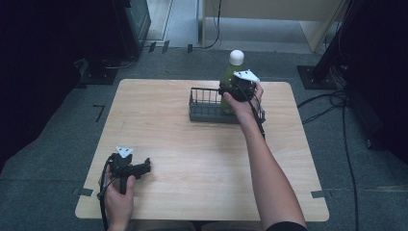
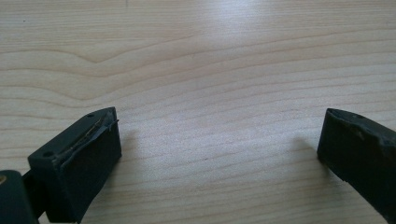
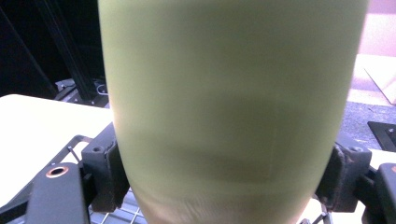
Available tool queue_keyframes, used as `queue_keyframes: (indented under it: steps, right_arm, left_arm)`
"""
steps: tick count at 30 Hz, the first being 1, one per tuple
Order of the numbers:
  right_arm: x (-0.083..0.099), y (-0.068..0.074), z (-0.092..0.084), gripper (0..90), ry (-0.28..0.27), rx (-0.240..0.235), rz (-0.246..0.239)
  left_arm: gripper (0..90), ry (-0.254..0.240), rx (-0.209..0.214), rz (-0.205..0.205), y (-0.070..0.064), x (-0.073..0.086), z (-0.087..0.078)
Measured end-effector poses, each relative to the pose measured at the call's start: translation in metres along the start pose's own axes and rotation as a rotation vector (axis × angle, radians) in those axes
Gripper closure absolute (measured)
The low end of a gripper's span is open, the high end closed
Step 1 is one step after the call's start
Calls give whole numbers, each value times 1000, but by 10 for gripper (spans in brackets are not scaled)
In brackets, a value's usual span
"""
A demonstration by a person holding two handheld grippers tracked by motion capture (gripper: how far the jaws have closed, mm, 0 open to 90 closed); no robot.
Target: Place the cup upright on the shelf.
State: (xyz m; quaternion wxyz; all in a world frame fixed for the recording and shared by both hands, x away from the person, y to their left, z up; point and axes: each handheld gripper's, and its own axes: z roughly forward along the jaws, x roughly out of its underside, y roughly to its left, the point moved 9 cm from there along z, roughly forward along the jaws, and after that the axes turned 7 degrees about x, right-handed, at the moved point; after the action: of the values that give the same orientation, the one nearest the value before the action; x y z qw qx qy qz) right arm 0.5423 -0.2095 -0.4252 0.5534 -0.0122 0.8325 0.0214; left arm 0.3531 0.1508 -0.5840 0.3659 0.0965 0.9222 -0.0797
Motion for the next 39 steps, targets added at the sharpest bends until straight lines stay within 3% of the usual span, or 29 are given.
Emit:
queue_keyframes:
  steps: [7, 17, 25, 31, 33, 39]
  right_arm:
    - [3, -4, 2, 103, 43, -25, 24]
    - [7, -6, -5, 147, 30, -44, 22]
    - [10, -7, -11, 123, 38, -66, 19]
    - [20, -13, -18, 60, 79, -82, 12]
    - [25, -17, -20, 59, 98, -68, 3]
    - [37, -27, -33, 30, 87, -86, -5]
  left_arm:
    - [1, 1, 0, 1, 0, 0, 0]
    - [1, 1, 0, 1, 0, 0, 0]
    - [1, 2, 0, 1, 0, 0, 0]
    - [1, 2, 0, 1, 0, 0, 0]
    - [1, 2, 1, 0, 0, 0, 0]
    - [1, 1, 0, 0, 0, 0, 0]
